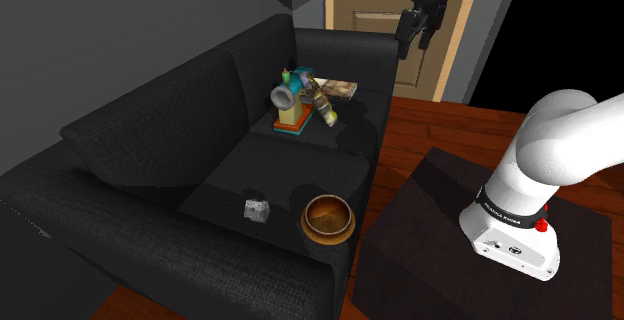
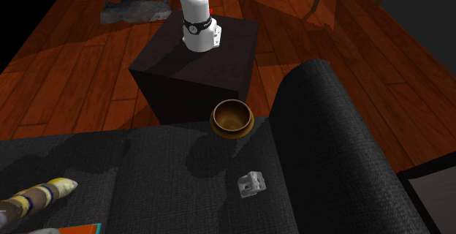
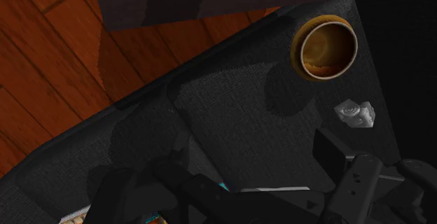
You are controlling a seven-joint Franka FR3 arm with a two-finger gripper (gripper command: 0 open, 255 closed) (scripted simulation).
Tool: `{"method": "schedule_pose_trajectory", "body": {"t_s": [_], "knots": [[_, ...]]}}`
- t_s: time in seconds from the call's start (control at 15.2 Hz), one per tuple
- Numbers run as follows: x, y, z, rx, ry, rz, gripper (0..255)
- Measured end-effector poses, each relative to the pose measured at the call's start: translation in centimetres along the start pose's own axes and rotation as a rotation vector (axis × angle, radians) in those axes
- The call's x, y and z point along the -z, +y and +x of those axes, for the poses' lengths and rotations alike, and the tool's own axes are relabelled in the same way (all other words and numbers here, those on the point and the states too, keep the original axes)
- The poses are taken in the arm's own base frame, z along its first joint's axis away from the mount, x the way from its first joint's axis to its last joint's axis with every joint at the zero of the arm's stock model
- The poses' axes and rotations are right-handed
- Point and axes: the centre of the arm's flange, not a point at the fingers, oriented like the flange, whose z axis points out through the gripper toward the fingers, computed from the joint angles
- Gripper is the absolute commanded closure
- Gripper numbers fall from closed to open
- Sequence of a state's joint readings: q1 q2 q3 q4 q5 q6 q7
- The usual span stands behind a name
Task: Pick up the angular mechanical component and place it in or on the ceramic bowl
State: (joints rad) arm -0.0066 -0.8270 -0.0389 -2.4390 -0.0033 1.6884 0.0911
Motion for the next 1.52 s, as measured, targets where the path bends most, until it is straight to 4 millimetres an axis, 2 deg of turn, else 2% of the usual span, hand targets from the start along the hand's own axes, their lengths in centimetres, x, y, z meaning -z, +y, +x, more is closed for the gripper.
{"method": "schedule_pose_trajectory", "body": {"t_s": [0.13, 0.26, 0.79, 0.99, 1.52], "knots": [[-0.4, -0.5, 0.0, -0.006, -0.001, 0.001, 0], [-1.8, -2.1, 0.6, -0.028, -0.006, 0.002, 0], [-8.8, -9.2, 2.0, -0.14, -0.028, 0.011, 0], [-11.9, -12.1, 3.2, -0.183, -0.036, 0.014, 0], [-18.8, -19.1, 6.2, -0.298, -0.057, 0.024, 0]]}}
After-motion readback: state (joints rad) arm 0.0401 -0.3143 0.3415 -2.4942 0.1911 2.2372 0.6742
